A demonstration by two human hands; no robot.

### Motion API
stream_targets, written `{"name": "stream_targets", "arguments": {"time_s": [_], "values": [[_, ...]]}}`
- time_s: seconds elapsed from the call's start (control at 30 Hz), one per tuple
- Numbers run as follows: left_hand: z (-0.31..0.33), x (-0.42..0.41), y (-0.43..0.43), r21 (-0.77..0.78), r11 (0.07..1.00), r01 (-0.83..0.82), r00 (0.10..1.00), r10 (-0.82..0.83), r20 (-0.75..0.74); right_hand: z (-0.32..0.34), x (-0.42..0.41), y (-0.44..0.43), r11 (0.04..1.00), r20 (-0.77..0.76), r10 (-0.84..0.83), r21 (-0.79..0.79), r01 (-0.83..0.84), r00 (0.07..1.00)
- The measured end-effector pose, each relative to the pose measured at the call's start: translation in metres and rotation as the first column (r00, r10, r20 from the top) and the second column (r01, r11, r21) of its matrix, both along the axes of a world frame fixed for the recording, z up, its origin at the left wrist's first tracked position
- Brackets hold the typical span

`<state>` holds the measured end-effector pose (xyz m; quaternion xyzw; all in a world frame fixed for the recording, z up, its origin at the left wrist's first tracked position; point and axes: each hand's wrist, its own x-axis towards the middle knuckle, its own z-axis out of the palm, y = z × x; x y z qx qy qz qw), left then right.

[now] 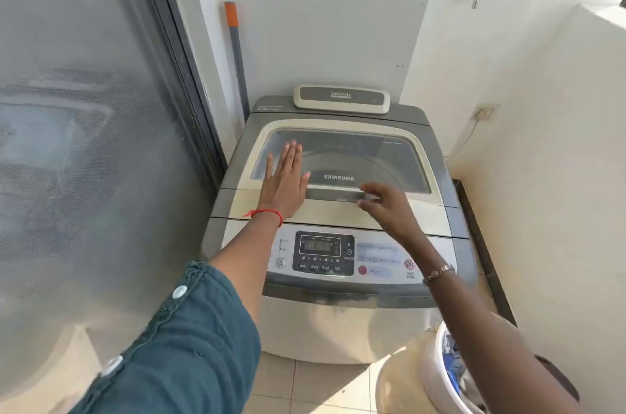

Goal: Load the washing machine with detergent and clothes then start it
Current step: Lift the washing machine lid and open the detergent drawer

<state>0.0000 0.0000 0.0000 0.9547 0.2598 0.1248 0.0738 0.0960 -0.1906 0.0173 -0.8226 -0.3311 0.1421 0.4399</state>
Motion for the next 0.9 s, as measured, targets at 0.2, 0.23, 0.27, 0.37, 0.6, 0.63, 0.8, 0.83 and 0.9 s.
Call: {"name": "stream_targets", "arguments": {"time_s": [0.2, 0.23, 0.27, 0.37, 0.6, 0.63, 0.8, 0.83, 0.9], "values": [[-0.035, -0.012, -0.013, -0.092, 0.995, 0.026, 0.995, -0.035, -0.093, -0.025, 0.005, 0.026, 0.943, 0.243, 0.217, -0.304, -0.138, 0.945], [-0.035, -0.013, -0.013, -0.093, 0.995, 0.026, 0.997, -0.033, -0.069, -0.029, 0.008, 0.028, 0.936, 0.268, 0.227, -0.326, -0.133, 0.936], [-0.035, -0.014, -0.012, -0.079, 0.996, 0.028, 0.999, -0.031, -0.033, -0.032, 0.009, 0.030, 0.934, 0.284, 0.230, -0.333, -0.129, 0.931], [-0.038, -0.016, -0.011, -0.056, 0.997, 0.057, 0.998, -0.055, 0.031, -0.039, 0.014, 0.033, 0.947, 0.290, 0.218, -0.293, -0.130, 0.932], [-0.031, -0.013, 0.007, -0.022, 0.982, 0.190, 0.978, -0.191, -0.082, -0.039, 0.025, 0.038, 0.920, 0.211, 0.298, -0.322, -0.222, 0.931], [-0.030, -0.012, 0.011, -0.021, 0.978, 0.208, 0.970, -0.209, -0.121, -0.036, 0.027, 0.038, 0.912, 0.206, 0.320, -0.331, -0.241, 0.925], [0.001, -0.004, 0.025, 0.008, 0.966, 0.260, 0.954, -0.255, -0.155, 0.001, 0.040, 0.047, 0.907, 0.201, 0.364, -0.297, -0.298, 0.910], [0.011, -0.002, 0.027, 0.002, 0.965, 0.263, 0.952, -0.259, -0.161, 0.012, 0.042, 0.048, 0.905, 0.208, 0.372, -0.297, -0.304, 0.904], [0.036, 0.004, 0.032, -0.046, 0.965, 0.259, 0.952, -0.263, -0.158, 0.038, 0.048, 0.052, 0.898, 0.201, 0.388, -0.303, -0.320, 0.899]]}}
